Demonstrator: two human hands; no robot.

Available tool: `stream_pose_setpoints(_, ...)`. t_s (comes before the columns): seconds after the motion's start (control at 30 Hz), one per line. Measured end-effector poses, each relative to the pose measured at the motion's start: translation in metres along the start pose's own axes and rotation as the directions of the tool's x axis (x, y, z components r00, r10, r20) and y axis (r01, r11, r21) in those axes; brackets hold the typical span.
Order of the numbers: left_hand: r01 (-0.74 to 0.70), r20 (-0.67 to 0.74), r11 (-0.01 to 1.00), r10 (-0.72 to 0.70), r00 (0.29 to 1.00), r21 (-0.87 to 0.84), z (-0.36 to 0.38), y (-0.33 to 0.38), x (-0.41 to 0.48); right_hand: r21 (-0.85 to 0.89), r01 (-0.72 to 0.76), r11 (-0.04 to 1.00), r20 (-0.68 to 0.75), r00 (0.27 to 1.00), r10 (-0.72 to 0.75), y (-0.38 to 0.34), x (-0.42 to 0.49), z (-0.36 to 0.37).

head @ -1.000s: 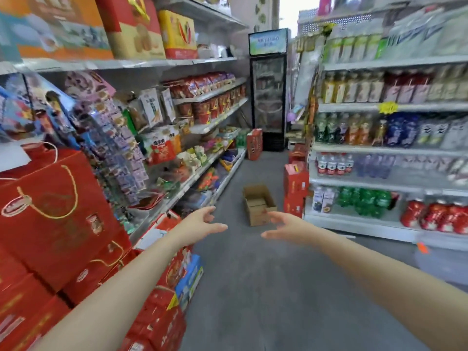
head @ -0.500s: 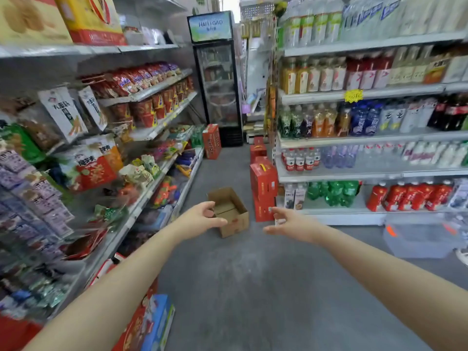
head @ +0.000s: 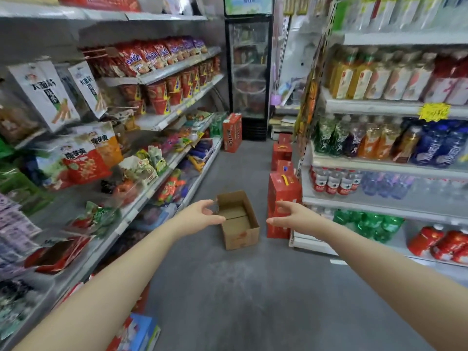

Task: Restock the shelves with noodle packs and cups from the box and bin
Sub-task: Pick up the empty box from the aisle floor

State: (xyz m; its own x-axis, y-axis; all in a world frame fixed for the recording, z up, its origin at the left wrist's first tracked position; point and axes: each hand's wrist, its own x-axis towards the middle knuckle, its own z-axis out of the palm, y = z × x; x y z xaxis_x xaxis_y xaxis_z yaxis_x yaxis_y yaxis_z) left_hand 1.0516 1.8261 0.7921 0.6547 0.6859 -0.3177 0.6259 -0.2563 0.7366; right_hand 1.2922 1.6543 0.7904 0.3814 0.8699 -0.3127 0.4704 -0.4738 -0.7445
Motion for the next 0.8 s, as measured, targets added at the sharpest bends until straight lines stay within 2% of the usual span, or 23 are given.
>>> stream_pose_setpoints(0.2, 0.039, 0.021, 0.999, -0.039, 0.999, -0.012, -0.036, -0.012, 0.128, 0.043, -0.034, 0.999, 0.033, 0.999, 0.032, 0.000, 0.128, -0.017)
stream_pose_setpoints(0.53, 0.046, 0.066, 0.999, -0.047, 0.997, 0.025, -0.124, -0.002, 0.356, 0.044, -0.068, 0.997, -0.011, 0.998, 0.069, -0.036, 0.347, -0.064)
stream_pose_setpoints(0.67, 0.087, 0.132, 0.996, -0.088, 0.987, 0.012, -0.135, -0.003, 0.424, 0.049, -0.131, 0.990, 0.014, 0.991, 0.130, -0.033, 0.411, -0.075)
stream_pose_setpoints(0.8, 0.142, 0.137, 0.990, -0.139, 0.981, -0.010, -0.137, -0.016, 0.493, 0.025, -0.181, 0.983, 0.054, 0.982, 0.179, -0.019, 0.482, -0.083)
